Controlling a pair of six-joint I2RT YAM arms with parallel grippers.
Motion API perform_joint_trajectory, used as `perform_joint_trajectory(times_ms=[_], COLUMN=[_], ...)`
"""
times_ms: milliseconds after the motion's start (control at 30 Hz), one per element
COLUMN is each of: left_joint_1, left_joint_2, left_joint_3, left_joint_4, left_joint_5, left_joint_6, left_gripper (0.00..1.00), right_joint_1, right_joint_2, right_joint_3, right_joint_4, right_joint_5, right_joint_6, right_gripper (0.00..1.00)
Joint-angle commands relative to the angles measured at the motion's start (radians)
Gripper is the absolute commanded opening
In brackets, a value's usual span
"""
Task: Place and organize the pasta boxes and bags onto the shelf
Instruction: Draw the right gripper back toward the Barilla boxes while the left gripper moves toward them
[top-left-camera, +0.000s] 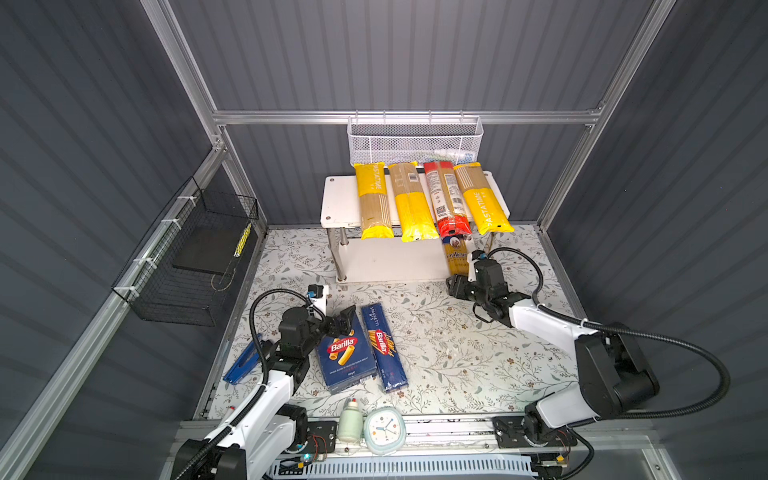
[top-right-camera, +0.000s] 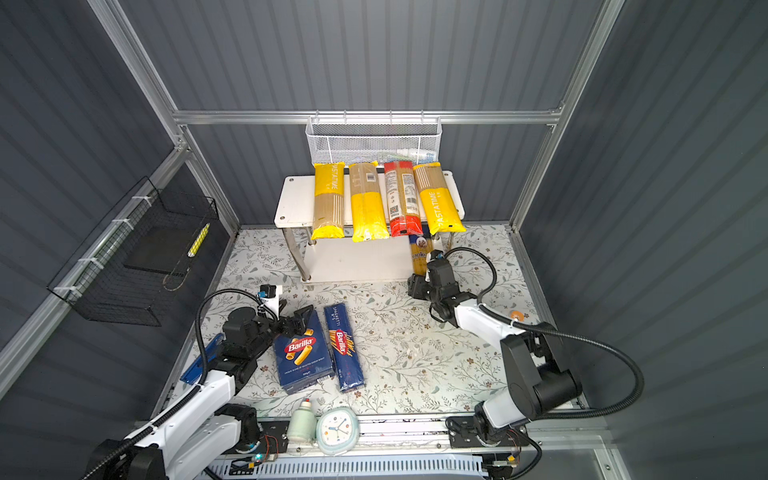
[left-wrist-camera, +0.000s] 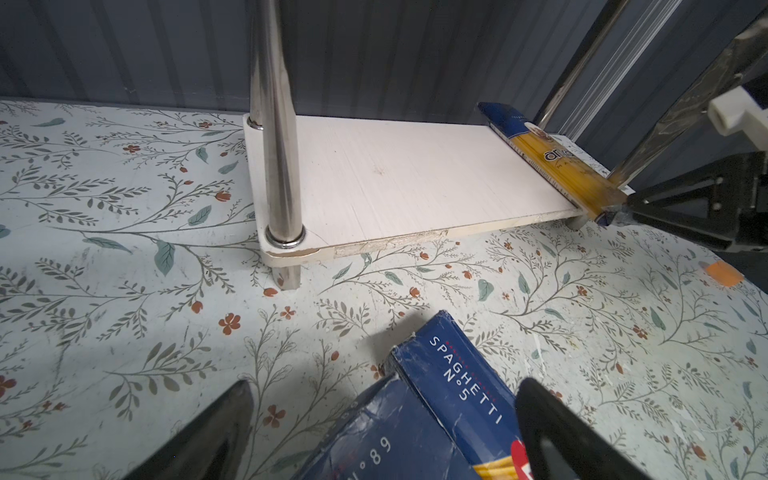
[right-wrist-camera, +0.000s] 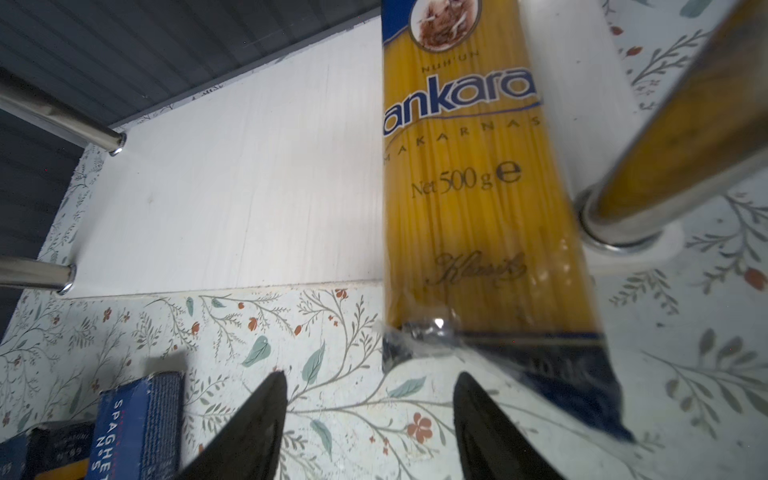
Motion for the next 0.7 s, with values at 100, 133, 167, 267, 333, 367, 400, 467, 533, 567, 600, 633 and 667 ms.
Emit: perform_joint_trajectory(times_ms=[100,133,167,267,333,367,400,467,533,567,600,633,667], left_joint_1=[-0.007,-0.007,-0.007,-0.007,-0.007,-0.007,-0.007,-0.007,-0.006,-0.007,-0.005,-0.006,-0.005], left_joint_2=[-0.007,-0.009,-0.013,-0.028,-0.026,-0.021,-0.016,-0.022,-0.029,-0.033,-0.033,-0.028,-0.016], left_joint_3=[0.008,0.008,0.007,0.0,0.002,0.006,0.008,0.007,0.006,0.004,0.006,0.009,0.016], left_joint_4=[-0.007,-0.007,-0.009,-0.012,-0.016,-0.019,-0.024,-0.03,-0.039,-0.042,-0.044,-0.048,-0.055], left_joint_5=[-0.015,-0.023,-0.028,-0.061,-0.088,-0.097,-0.101,-0.138,-0.192,-0.202,-0.209,-0.224,-0.245], left_joint_6=[0.002,0.001,-0.002,-0.013,-0.022,-0.026,-0.03,-0.041,-0.059,-0.062,-0.065,-0.069,-0.078], left_gripper=[0.99,0.99,0.99,0.99,0.99,0.99,0.99,0.99,0.99,0.99,0.99,0.99,0.99], right_joint_1=[0.052,0.067,0.089,0.125,0.169,0.206,0.242,0.296,0.328,0.345,0.361,0.373,0.386], right_joint_2=[-0.286,-0.319,-0.386,-0.468,-0.501,-0.525,-0.545,-0.569,-0.564,-0.552,-0.536,-0.516,-0.492], right_joint_3=[-0.152,-0.163,-0.173,-0.172,-0.147,-0.149,-0.157,-0.178,-0.199,-0.209,-0.218,-0.224,-0.228], right_joint_4=[-0.157,-0.204,-0.246,-0.341,-0.429,-0.438,-0.437,-0.422,-0.382,-0.359,-0.331,-0.301,-0.271], right_joint_5=[-0.002,0.007,0.018,-0.06,-0.047,-0.033,-0.015,0.017,0.004,-0.005,-0.013,-0.026,-0.041], right_joint_6=[0.037,0.045,0.055,0.073,0.074,0.07,0.068,0.065,0.044,0.031,0.021,0.011,0.001], right_gripper=[0.66,0.66,0.67,0.68,0.69,0.69,0.7,0.7,0.71,0.72,0.72,0.73,0.73])
